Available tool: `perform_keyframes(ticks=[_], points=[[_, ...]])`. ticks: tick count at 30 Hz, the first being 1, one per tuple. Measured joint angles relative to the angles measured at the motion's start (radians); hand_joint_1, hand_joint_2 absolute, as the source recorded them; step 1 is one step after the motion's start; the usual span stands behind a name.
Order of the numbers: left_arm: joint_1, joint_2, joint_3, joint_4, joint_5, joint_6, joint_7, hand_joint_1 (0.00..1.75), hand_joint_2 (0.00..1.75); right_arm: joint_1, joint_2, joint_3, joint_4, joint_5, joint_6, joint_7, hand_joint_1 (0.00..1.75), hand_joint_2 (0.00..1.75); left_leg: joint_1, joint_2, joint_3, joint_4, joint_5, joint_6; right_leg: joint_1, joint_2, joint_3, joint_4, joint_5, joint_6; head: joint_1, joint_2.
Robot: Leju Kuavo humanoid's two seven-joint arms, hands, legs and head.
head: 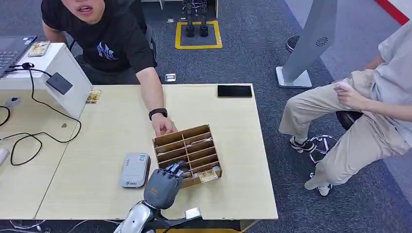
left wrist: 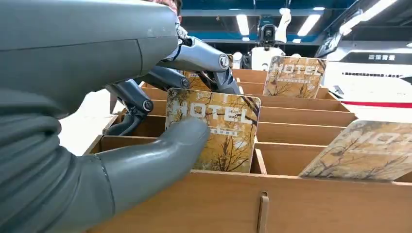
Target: Pass the card to the sensor for recognition and then transmit it.
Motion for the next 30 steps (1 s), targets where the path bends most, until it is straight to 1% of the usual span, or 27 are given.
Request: perform_keyframes(ticks=[15,20,30], points=[[0.001,-0.008,0.008,0.0,0.035,0.0,-0.008,1.75,1.75,0.0,0.0,0.0,0.003,0.002,0.0,0.0,0.0,1.75,0.0,0.0,0.0,0.0,0.0,0.0,0.0,0.0,0.0,0.0,0.0,0.0,0.0,0.0],[0.002,-0.011,0.016,0.0,0.048,0.0,-0.019,1.75,1.75,0.0,0.0,0.0,0.003,0.002,0.0,0.002,0.0,1.75,0.0,0.0,0.0,0.0,0.0,0.0,0.0,0.0,0.0,0.0,0.0,0.0,0.0,0.0],[0.004,-0.012,0.022,0.0,0.037,0.0,-0.024,1.75,1.75,0.0,0.0,0.0,0.006,0.003,0.0,0.003,0.0,1.75,0.0,0.0,0.0,0.0,0.0,0.0,0.0,0.0,0.0,0.0,0.0,0.0,0.0,0.0]])
